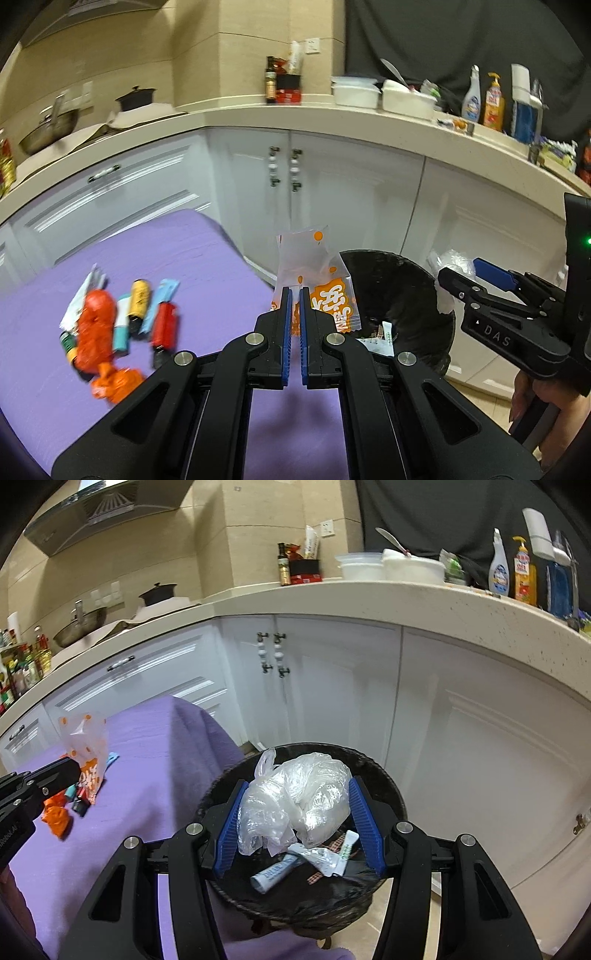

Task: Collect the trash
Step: 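Carry the clear bag and wrapper over the bin and open both tools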

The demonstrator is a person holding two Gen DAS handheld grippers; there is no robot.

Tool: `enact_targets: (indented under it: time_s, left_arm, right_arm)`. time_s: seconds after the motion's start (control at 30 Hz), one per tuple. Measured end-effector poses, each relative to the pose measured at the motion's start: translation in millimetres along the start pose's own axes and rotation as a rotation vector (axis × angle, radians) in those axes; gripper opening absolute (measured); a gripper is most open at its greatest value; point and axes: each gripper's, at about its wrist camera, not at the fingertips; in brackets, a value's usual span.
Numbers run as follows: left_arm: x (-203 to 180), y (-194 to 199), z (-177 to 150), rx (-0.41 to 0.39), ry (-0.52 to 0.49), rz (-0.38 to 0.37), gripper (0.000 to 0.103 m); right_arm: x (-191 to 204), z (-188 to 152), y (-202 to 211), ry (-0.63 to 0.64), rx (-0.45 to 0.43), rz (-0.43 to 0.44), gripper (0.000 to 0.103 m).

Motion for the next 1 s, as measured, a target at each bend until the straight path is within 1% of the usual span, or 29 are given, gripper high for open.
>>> enact_targets:
  time_s: [0.23, 0.5, 0.7, 0.77, 0.8, 0.83, 0.87, 1.0]
  left_arm:
    - [-25.7, -28.2, 6.7, 0.025, -0.03, -0.019, 0.004]
    - [-42.5, -56.5, 9.8, 0.038, -0.056, -0.031, 0.004]
    - [-44.1, -73.8, 10.5, 0.057, -0.054, -0.033, 0.006]
    - [-44.0, -76.2, 9.2, 0.06, -0.054, -0.03, 0.011]
    - [-43.7, -77.3, 8.9, 0.061, -0.055, -0.032, 0.021]
    - [-43.4, -77.9, 8.7, 0.06, -0.055, -0.03, 0.035]
    - [-42.8, -77.6, 8.5, 0.056, -0.053, -0.024, 0.039]
    - [-36.9, -75.2, 9.6, 0.052, -0.032, -0.019, 0.04]
  right_arm:
    - [-21.8, -1.2, -14.7, -0.028, 0.015, -0.015, 0.054]
    - [-34.4, 0.1, -31.1, -0.055, 0.015, -0.026, 0.055]
    - [-38.3, -0.1, -43.3, -0.075, 0.021, -0.031, 0.063]
    - [-38.5, -0.4, -45.0, -0.075, 0.022, -0.03, 0.064]
    - [-38.1, -0.7, -45.4, -0.073, 0.023, -0.032, 0.064]
    - [-37.6, 0.0, -46.0, -0.072, 0.024, -0.035, 0.065]
    - [-37.4, 0.2, -46.0, -0.072, 0.024, -0.036, 0.065]
    - [-36.8, 1.4, -43.6, -0.071, 0.02, -0.043, 0.065]
Point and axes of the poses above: each gripper's, at about its wrist camera, not at the fingertips, and y roughly against the way its jaws point, x to its left, z to its top, and after that the axes turned 4 degrees about -x, right-handed
